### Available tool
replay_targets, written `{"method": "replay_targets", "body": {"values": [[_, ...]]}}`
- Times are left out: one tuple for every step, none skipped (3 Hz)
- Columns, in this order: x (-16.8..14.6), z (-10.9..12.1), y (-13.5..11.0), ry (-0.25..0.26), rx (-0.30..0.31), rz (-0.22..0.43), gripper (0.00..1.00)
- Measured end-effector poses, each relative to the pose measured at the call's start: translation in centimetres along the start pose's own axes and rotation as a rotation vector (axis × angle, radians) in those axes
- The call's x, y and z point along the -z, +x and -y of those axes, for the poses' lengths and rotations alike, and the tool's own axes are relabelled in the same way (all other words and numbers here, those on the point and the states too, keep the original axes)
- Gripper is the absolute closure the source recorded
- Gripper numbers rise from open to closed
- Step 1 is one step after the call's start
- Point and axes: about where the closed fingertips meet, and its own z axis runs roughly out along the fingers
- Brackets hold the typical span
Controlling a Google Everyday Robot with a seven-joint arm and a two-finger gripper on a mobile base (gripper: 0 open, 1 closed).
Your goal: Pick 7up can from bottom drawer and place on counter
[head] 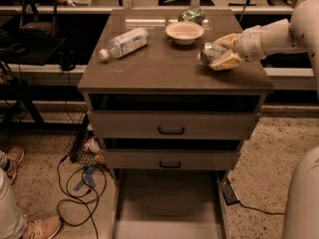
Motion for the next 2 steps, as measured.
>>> {"method": "replay_targets", "body": {"values": [[-0.17,0.52,0.41,0.002,-0.034,0.014,0.05],[-0.32,0.88,0.72,-0.002,-0.063,0.028,0.00]]}}
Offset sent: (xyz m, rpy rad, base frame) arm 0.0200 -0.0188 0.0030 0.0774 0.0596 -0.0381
